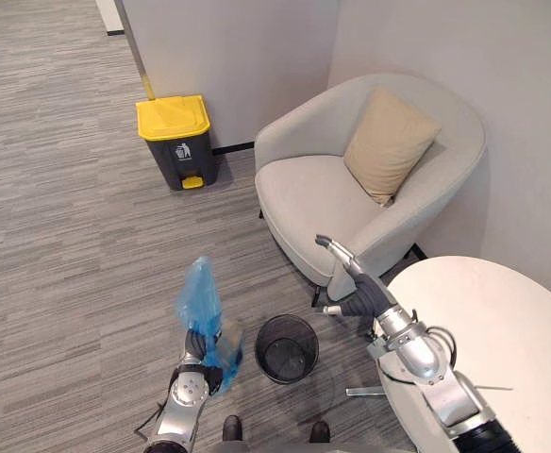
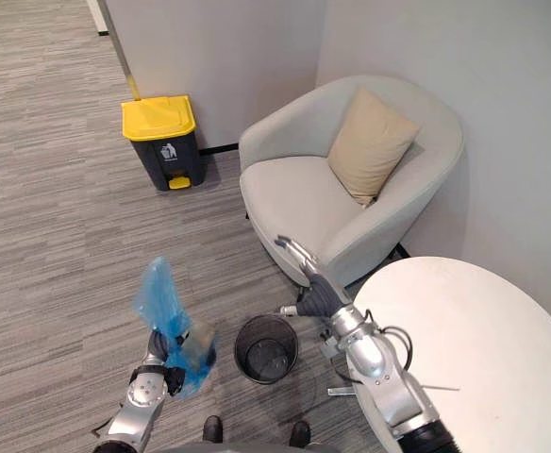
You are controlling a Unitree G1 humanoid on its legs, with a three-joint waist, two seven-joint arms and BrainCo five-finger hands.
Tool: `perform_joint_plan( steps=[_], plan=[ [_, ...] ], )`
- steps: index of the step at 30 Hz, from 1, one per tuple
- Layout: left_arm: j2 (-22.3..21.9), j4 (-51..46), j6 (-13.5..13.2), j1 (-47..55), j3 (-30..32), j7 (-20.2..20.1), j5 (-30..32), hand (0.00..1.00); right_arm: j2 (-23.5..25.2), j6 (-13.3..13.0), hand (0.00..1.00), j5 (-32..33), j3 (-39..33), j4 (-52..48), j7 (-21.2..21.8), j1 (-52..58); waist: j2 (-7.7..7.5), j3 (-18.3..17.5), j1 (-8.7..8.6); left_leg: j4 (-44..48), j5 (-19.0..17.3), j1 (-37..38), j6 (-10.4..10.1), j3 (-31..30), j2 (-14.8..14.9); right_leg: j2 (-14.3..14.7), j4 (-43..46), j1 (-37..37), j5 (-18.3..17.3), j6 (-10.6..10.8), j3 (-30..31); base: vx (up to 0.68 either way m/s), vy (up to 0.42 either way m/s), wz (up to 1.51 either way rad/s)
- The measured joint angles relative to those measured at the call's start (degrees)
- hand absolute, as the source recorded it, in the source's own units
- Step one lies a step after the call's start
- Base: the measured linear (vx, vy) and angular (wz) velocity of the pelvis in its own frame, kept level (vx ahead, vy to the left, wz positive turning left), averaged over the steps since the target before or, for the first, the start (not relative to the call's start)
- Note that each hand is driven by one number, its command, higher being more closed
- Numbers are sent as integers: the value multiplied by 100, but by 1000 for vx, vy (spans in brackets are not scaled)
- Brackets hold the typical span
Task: Gather rubbish on tea table into small bin, then transfer packed bag to large trash can.
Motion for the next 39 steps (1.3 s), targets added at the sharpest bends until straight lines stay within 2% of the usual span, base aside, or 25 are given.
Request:
perform_joint_plan(
  steps=[2, 5, 14, 17, 21, 39],
  plan=[
    [0, 65, -1, 15, 1, -9, -36, 100, 238, 30, 0, 10, -85, 397, 0, 137, 5, 2, -1, 0, -9, 0, -11, 14, 0, 1, -9, -4, 0, 0, 9, 0, 0, -2],
    [0, 224, -1, 66, 8, -155, -115, 100, 642, 214, 0, 209, -257, 1181, 2, 301, 43, 23, -5, 0, -23, -1, -15, 35, -4, -1, -39, -2, 13, -17, 23, 0, 0, 0],
    [-3, 676, 0, 167, 220, -445, -146, 100, 908, 515, 0, 319, -695, 3026, -15, 285, 141, 58, -2, 1, -34, 12, -22, 9, -9, 17, -95, 55, 17, -20, -20, 6, 2, 2],
    [-7, 817, 1, 228, 219, -506, -206, 100, 925, 619, 0, 504, -705, 3207, -26, 286, 166, 55, -6, 1, -40, 77, -22, 3, -18, 18, -100, 121, 17, -20, -29, 0, 0, 0],
    [-7, 889, 0, 306, 217, -639, -210, 100, 1072, 628, 0, 568, -902, 3398, -31, 282, 186, 53, -8, 1, -38, 81, -21, -19, -31, -6, -101, 130, 17, -18, -44, -25, 12, 2],
    [-4, 1097, -3, 493, 189, -992, -439, 100, 1085, 759, 0, 737, -1549, 3930, -411, 247, 198, 51, -18, 1, -66, 131, 0, 35, -73, -19, -181, 196, 41, 17, -6, 3, 4, -1]
  ],
)
